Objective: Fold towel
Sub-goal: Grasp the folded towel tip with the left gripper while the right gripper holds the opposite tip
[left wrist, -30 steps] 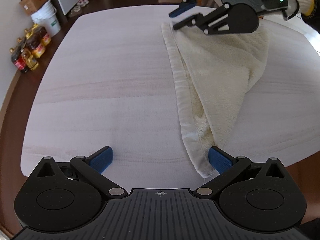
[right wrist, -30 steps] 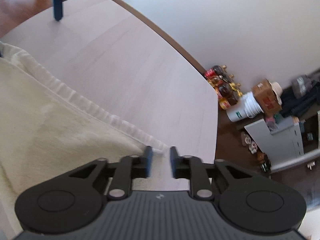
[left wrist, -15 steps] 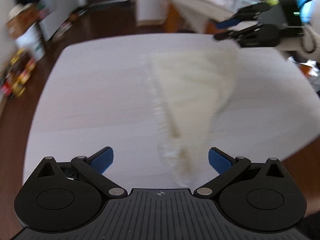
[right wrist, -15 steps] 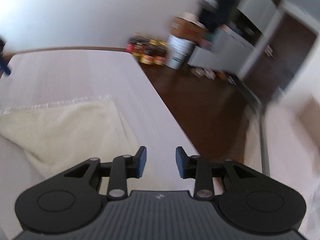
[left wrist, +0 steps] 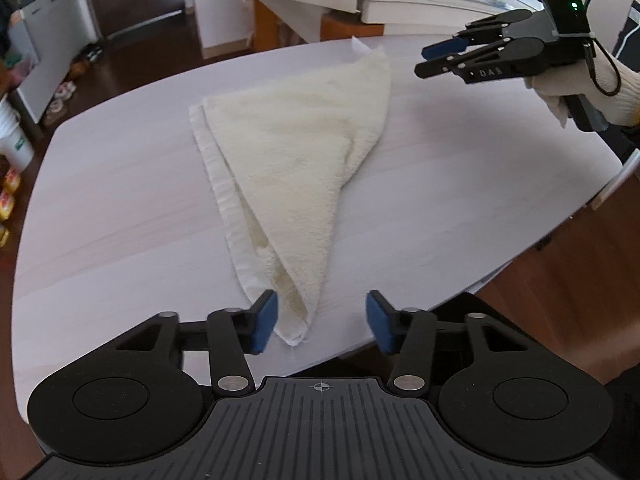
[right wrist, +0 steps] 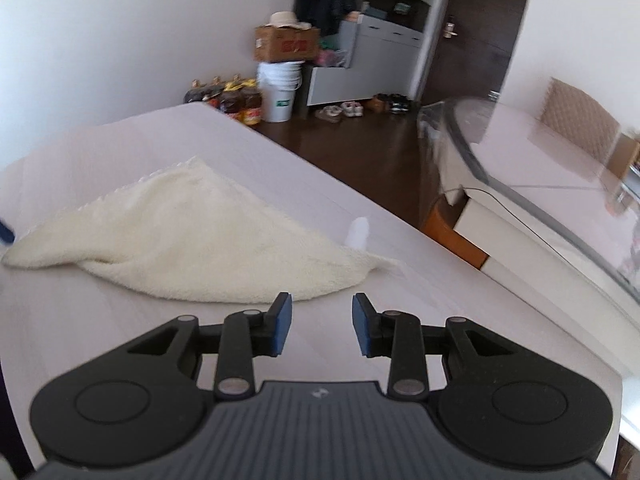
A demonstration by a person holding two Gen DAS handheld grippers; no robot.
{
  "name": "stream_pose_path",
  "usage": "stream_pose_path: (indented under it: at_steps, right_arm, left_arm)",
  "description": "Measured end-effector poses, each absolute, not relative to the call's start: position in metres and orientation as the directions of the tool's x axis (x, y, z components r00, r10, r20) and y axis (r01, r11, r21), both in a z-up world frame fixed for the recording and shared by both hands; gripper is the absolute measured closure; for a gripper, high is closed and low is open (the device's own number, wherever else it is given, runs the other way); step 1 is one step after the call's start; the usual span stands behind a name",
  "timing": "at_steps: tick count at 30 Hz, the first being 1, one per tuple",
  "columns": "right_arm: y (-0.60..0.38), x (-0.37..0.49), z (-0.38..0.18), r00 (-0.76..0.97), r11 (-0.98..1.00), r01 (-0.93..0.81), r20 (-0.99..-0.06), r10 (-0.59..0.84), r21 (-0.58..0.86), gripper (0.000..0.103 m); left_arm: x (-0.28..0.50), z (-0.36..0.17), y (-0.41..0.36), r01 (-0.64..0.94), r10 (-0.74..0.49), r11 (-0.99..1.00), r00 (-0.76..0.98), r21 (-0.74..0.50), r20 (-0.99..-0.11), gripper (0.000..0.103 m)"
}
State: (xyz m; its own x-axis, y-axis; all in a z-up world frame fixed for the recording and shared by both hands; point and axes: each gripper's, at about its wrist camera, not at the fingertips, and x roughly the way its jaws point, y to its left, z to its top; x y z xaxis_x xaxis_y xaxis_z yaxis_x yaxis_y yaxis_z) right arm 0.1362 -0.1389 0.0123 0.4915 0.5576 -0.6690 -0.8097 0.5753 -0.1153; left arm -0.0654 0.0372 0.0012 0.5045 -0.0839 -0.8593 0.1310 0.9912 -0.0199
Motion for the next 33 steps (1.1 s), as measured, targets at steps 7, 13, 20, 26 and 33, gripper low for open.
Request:
stream_pose_path:
  at_steps: [7,13,20,26,33]
  right_arm:
    - [-0.141,0.147,0.004,0.469,0.632,-0.775,-0.658,0.589,0.013,0.06]
    - [-0.137,0.173,-0.006,0.47,0.703,-0.699,-0.661,0.586,0.126,0.061]
    - [-0.123,0.207,-0.022,0.441,0.754,-0.605,-0.681,0.584,0.255,0.062]
    - [-0.121,0.224,-0.034,0.405,0.769,-0.541,-0.696,0.593,0.34,0.092]
    - [-0.119,0.232,-0.025,0.392,0.781,-0.553,-0.737,0.551,0.29,0.093]
  left_arm:
    - [-0.063,-0.002,0.048,0.169,-0.115,0.985,0.508,-0.032,-0.854,0.074]
    - [-0.061,-0.004,0.062,0.17,-0.145,0.983,0.504,-0.067,-0.852,0.094]
    - [-0.057,-0.005,0.077,0.18,-0.217,0.973,0.486,-0.146,-0.846,0.099]
    - [-0.06,-0.009,0.095,0.165,-0.314,0.949,0.467,-0.267,-0.827,0.1]
    - [-0.062,-0.012,0.104,0.177,-0.422,0.907,0.412,-0.383,-0.807,0.1]
